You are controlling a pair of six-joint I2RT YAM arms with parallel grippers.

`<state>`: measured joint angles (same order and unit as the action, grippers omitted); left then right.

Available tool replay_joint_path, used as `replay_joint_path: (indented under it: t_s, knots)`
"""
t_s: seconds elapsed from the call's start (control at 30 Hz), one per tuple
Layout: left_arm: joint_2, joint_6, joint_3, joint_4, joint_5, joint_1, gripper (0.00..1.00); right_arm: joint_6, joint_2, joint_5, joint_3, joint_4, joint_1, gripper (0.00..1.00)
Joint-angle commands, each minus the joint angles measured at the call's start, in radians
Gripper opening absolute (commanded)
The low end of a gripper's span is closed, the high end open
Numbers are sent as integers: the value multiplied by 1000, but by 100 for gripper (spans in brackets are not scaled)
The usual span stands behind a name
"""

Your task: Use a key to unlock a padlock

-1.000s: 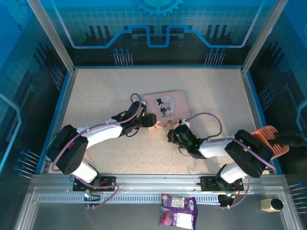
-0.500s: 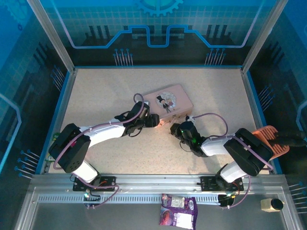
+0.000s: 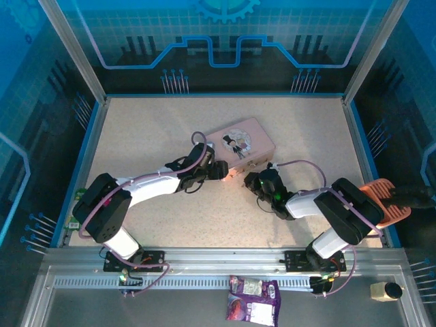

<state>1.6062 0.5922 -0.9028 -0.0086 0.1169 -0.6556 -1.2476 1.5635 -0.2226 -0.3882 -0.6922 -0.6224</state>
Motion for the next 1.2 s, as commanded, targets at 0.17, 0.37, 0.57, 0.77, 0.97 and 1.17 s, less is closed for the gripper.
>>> replay_joint_path:
  t_s: [0.17, 0.37, 0.57, 0.77, 0.97, 1.17]
  knots:
    - [47, 21, -56, 18, -31, 9, 67, -90, 35, 27, -36, -100, 37, 0]
    - [94, 25, -82, 31, -81, 9, 67, -106, 52, 34, -41, -140, 51, 0]
    - [94, 29, -67, 47, -79, 8, 66, -138, 77, 42, -48, -156, 76, 0]
    - [93, 27, -58, 45, -78, 8, 66, -137, 86, 79, -86, -159, 88, 0]
    - [90, 28, -53, 48, -73, 8, 66, -171, 87, 68, -80, -159, 108, 0]
    - [95, 32, -43, 54, -70, 17, 66, -189, 98, 84, -85, -179, 134, 0]
